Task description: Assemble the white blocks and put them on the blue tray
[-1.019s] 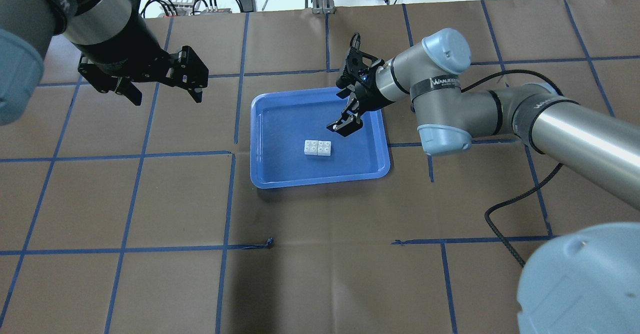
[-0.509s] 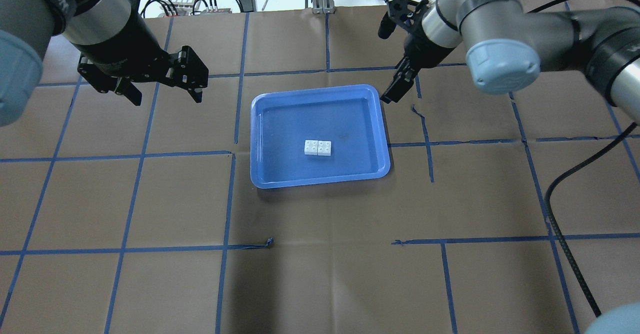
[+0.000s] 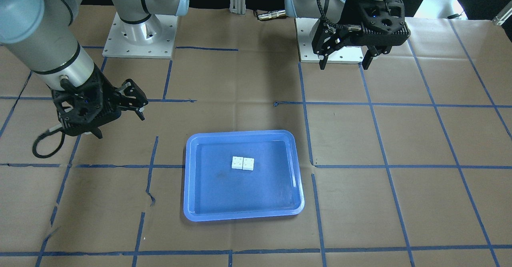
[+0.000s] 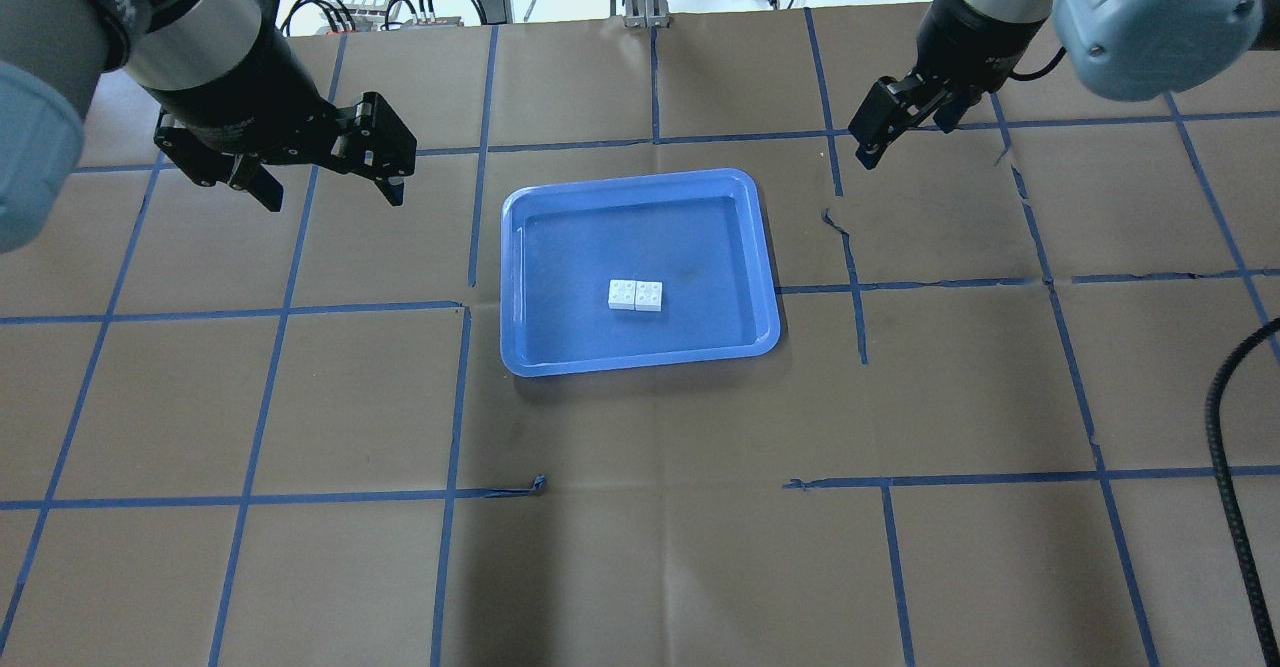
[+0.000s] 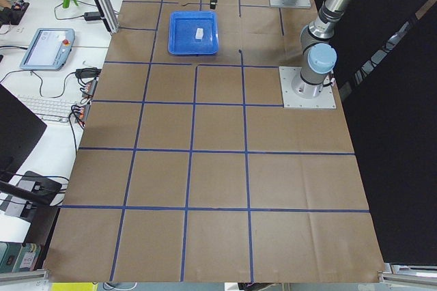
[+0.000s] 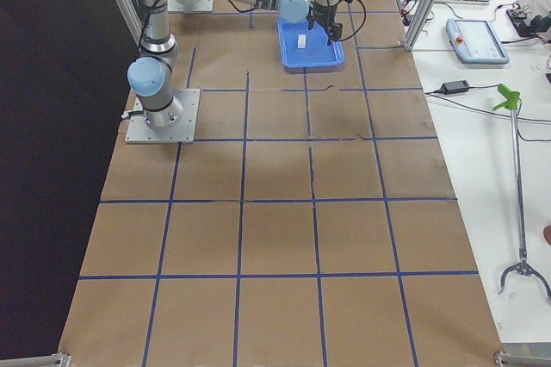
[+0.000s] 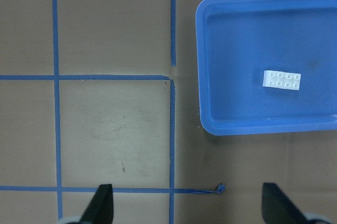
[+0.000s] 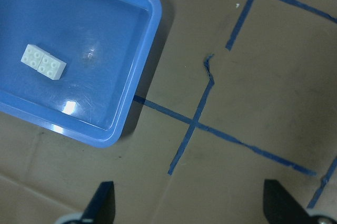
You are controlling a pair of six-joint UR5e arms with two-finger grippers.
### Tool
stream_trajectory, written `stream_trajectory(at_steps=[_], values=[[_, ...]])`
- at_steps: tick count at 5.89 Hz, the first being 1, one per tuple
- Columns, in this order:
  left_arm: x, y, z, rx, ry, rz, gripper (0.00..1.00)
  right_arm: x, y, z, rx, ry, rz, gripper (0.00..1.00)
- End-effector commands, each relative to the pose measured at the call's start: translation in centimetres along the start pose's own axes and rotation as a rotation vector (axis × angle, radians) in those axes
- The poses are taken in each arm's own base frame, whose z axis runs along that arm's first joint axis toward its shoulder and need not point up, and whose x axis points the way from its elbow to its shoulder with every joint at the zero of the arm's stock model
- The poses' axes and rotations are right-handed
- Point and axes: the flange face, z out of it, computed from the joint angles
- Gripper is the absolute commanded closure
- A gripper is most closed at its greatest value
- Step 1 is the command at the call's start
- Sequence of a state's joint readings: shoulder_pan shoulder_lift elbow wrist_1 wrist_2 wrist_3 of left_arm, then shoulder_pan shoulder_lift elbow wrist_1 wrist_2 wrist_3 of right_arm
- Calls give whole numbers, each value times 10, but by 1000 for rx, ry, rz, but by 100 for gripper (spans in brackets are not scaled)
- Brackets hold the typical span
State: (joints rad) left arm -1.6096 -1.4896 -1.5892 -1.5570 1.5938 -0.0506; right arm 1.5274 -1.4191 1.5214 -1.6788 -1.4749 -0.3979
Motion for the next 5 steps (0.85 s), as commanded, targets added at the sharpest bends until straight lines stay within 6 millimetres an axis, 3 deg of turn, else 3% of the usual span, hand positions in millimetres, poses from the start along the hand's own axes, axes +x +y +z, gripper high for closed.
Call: stream_trajectory(at_steps=[1,3,5], values=[[0,0,0,0,0,1,1,-17,23,-39,-41,8,368,0],[0,0,0,0,0,1,1,-32,47,-61,-55,7,434,0],[0,1,-1,2,0,1,1,-25,52,-65,-68,101,440,0]])
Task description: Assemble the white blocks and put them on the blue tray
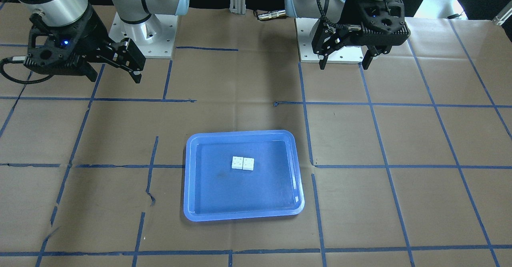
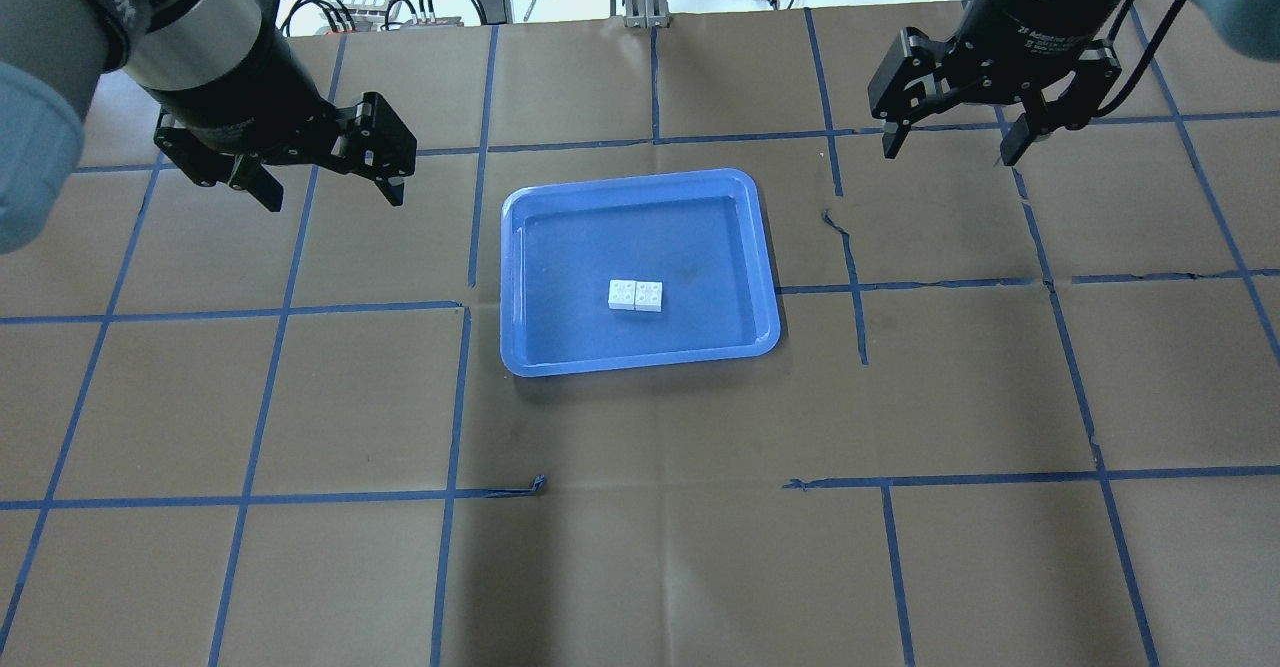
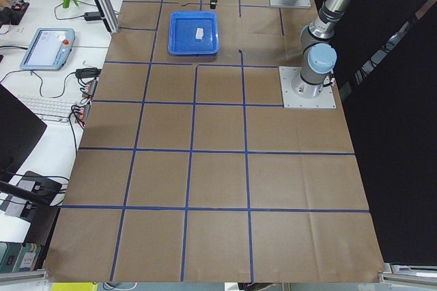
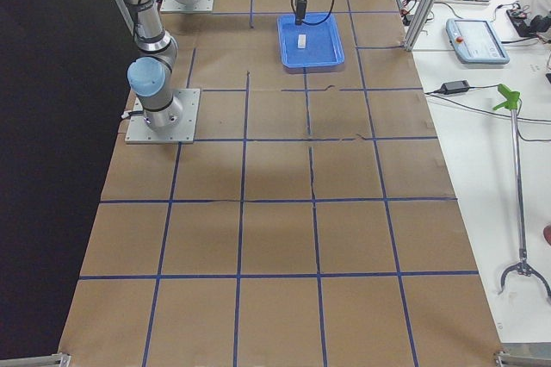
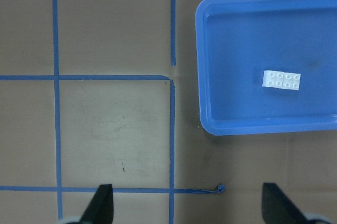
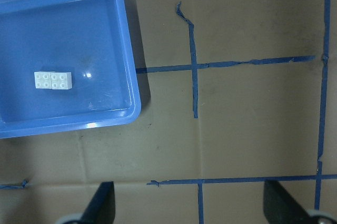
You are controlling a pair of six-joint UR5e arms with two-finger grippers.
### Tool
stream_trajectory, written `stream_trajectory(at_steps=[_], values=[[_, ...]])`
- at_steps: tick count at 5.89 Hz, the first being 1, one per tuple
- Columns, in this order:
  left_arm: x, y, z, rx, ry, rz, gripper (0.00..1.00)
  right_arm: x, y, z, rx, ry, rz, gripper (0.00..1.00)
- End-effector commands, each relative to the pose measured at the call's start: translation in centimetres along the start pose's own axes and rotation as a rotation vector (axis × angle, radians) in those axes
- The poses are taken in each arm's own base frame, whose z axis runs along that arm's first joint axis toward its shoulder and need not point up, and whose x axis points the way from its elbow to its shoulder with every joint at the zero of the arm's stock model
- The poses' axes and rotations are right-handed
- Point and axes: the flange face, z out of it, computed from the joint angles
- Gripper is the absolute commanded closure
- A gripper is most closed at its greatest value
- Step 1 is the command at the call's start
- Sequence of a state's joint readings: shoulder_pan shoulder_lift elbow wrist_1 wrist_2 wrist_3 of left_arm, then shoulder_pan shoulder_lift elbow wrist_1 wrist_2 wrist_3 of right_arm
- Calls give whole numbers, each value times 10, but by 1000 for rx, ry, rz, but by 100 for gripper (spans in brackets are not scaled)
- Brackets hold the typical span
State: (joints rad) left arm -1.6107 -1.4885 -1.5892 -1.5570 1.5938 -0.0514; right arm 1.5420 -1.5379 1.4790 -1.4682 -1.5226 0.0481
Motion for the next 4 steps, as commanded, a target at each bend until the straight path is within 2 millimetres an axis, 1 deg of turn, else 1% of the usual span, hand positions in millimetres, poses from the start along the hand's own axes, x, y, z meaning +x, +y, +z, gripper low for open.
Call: stream_trajectory(at_steps=[1,3,4], values=[[0,0,0,1,0,-1,1,4,2,-3,7,56,10,0],[0,0,0,1,0,-1,1,-12,4,-1,8,32,21,0],[0,0,0,1,0,-1,1,-11,3,0,5,34,23,0]])
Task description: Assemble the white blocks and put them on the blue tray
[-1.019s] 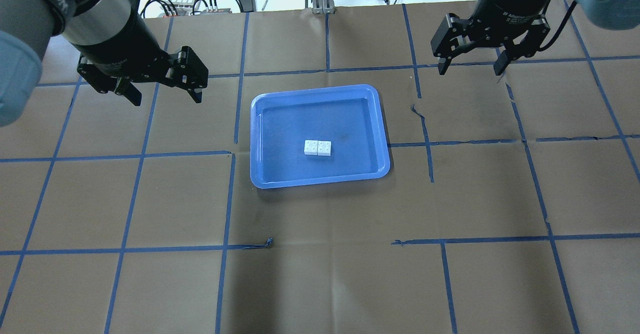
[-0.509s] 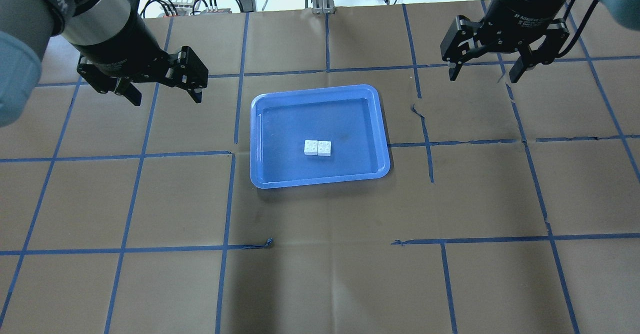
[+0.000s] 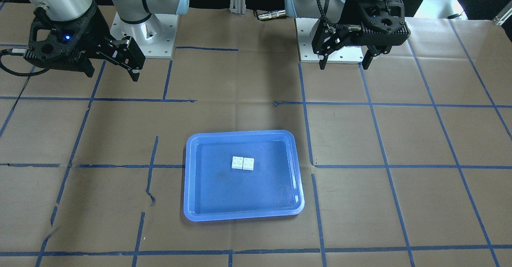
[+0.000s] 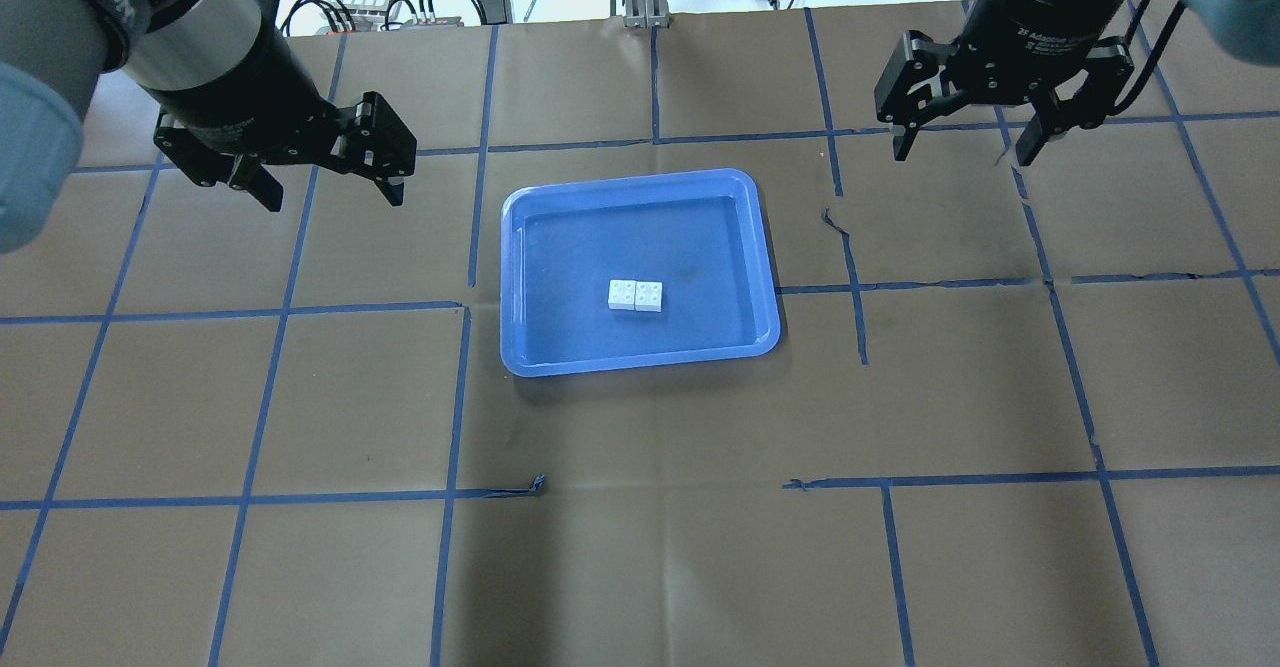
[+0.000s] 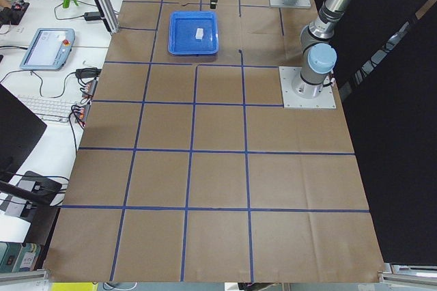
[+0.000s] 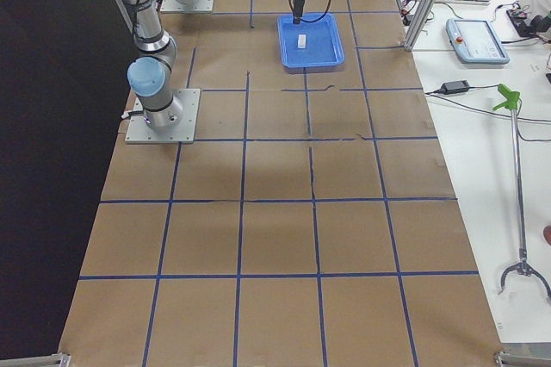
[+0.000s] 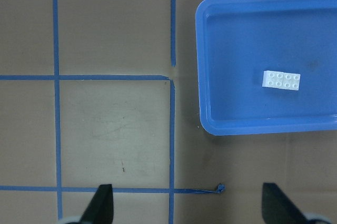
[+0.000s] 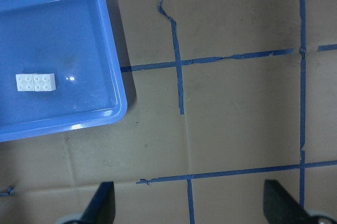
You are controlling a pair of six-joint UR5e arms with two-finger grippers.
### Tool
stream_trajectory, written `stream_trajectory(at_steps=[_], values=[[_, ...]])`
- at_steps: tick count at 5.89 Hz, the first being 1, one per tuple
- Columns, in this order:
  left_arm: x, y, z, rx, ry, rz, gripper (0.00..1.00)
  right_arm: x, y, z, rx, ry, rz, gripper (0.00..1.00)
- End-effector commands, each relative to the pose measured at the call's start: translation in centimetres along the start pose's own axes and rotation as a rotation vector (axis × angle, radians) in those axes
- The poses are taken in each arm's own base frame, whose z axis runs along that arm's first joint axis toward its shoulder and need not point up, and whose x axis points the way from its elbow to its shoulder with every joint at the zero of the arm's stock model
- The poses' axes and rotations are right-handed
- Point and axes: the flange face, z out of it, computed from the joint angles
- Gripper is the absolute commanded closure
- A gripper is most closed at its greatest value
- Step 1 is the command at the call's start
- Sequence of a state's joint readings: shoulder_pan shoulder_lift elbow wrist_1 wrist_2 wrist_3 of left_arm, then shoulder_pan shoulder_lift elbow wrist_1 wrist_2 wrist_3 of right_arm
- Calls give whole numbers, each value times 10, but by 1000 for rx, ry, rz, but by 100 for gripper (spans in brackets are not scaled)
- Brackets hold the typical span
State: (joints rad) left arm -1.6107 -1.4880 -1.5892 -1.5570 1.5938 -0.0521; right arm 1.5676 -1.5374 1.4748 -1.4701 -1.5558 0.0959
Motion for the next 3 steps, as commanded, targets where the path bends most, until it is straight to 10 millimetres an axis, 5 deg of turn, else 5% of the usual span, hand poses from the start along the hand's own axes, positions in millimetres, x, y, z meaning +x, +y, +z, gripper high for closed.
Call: stream_trajectory(at_steps=[1,3], values=[[0,0,0,2,0,0,1,-2,-1,1,1,1,1,0],[0,1,0,0,0,0,1,-1,-1,3,-3,6,1,0]])
